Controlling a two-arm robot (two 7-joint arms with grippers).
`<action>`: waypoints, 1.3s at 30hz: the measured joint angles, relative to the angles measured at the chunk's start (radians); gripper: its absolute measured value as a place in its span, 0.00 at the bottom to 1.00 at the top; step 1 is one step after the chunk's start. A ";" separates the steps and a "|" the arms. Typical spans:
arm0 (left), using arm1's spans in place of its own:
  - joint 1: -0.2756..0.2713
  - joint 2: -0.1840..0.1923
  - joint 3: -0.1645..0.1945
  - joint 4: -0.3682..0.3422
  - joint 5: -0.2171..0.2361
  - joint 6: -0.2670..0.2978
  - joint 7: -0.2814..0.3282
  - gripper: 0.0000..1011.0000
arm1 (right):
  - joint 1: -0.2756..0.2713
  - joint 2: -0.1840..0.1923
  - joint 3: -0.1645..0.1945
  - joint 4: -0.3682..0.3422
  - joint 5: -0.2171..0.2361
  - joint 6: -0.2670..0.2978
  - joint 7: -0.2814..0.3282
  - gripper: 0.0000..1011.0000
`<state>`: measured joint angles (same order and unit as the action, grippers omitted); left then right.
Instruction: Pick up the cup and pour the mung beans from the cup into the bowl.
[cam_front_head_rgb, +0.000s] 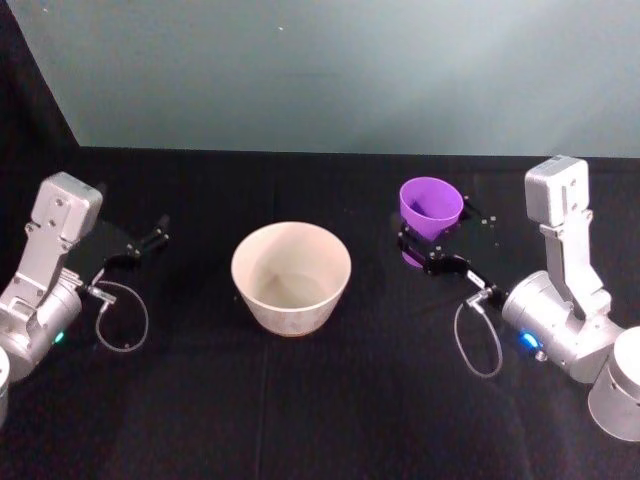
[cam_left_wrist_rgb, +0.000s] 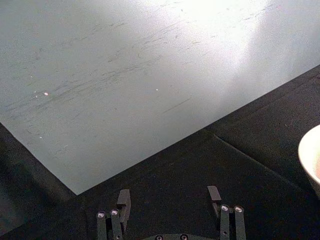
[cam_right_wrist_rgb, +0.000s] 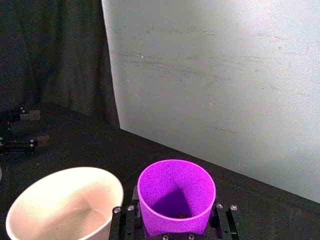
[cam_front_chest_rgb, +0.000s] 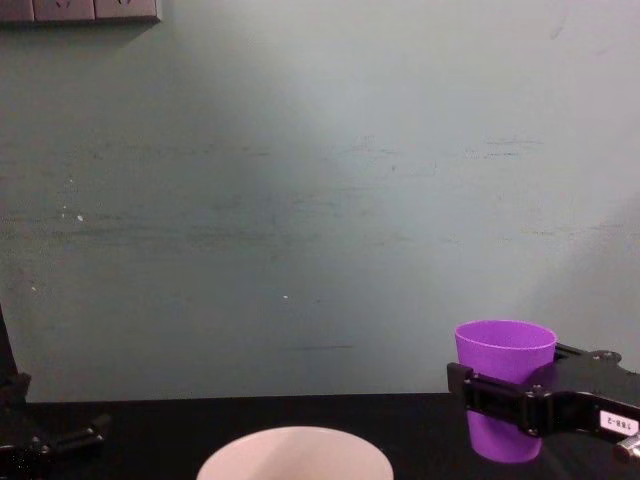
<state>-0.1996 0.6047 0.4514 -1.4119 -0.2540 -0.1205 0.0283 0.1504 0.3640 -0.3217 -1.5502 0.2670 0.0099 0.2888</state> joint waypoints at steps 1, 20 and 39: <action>0.000 0.000 0.000 0.000 0.000 0.000 0.000 0.99 | 0.000 0.000 0.000 0.000 0.000 0.000 0.000 0.72; 0.000 0.000 0.000 0.000 0.000 0.000 0.000 0.99 | 0.000 0.000 0.000 0.000 0.000 0.000 0.000 0.72; 0.000 0.000 0.000 0.000 0.000 0.000 0.000 0.99 | 0.000 0.000 0.000 0.000 0.000 0.000 0.000 0.72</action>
<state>-0.1995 0.6047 0.4514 -1.4120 -0.2539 -0.1205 0.0282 0.1504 0.3640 -0.3217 -1.5501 0.2670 0.0099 0.2888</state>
